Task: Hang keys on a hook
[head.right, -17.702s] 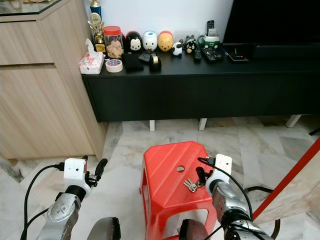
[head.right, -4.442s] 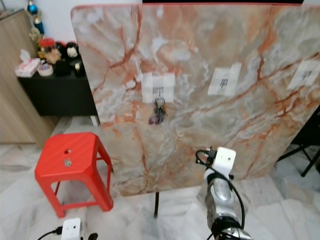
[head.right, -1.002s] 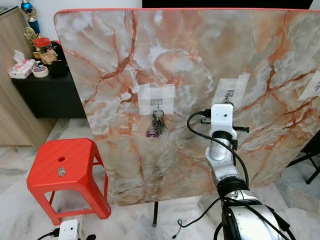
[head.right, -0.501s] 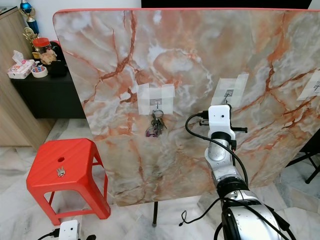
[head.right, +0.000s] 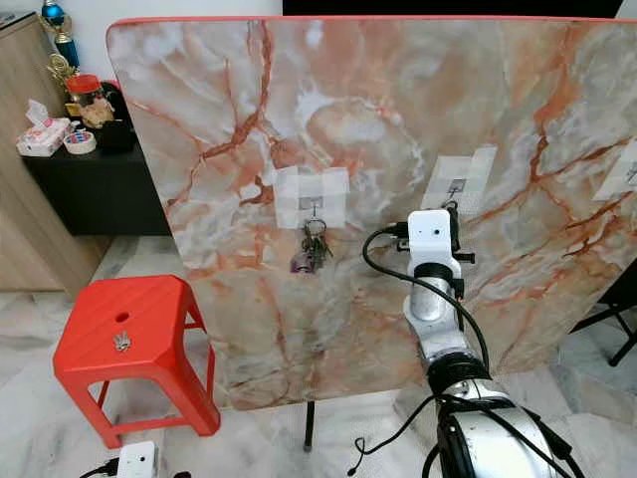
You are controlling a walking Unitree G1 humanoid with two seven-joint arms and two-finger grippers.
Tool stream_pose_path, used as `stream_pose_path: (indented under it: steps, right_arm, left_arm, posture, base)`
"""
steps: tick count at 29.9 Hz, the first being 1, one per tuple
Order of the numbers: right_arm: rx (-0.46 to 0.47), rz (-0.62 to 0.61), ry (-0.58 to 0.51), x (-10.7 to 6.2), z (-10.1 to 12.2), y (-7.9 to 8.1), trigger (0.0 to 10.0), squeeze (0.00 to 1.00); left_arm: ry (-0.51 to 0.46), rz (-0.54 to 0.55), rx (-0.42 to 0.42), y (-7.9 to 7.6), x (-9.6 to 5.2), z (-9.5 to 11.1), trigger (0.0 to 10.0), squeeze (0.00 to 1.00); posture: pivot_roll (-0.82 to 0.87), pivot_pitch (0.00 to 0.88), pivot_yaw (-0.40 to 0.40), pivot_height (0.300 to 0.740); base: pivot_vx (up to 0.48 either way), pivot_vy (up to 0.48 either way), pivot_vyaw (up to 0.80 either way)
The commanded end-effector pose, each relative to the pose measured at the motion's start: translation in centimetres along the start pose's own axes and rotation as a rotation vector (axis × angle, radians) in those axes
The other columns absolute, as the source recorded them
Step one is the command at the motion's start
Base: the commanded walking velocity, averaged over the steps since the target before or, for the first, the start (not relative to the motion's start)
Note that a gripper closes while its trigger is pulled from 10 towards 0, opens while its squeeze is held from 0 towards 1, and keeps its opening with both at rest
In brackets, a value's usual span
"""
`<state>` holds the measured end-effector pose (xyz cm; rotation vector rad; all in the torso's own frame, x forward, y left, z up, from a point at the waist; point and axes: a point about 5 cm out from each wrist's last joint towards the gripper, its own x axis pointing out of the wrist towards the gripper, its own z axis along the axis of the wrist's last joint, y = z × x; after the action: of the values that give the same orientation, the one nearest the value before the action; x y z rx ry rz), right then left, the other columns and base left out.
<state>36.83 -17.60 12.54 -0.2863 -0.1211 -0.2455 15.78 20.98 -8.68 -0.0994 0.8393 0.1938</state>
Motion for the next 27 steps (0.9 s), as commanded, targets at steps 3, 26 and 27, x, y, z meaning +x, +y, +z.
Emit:
stream_pose_path:
  steps: [3,26,27]
  right_arm:
    - [0.037,0.078,-0.055,-0.9,0.1,0.9,10.0,0.16]
    - [0.199,0.219,1.014,-16.4,-16.8,0.9,10.0,0.0]
    - [0.184,0.243,1.05,-17.4,-17.3,0.8,10.0,0.0]
  left_arm:
    - [0.027,0.0,-0.007,0.1,-0.1,-0.6,10.0,0.0]
    - [0.048,0.012,0.014,0.6,-0.3,-0.9,10.0,0.0]
    - [0.049,0.012,0.017,0.6,-0.2,-0.8,10.0,0.0]
  posture:
    - [0.07,0.0,-0.048,0.74]
    - [0.06,0.0,-0.034,0.74]
    - [0.06,0.0,-0.034,0.74]
  base:
    - [0.0,0.0,0.0]
    - [0.0,0.0,0.0]
    - [0.0,0.0,0.0]
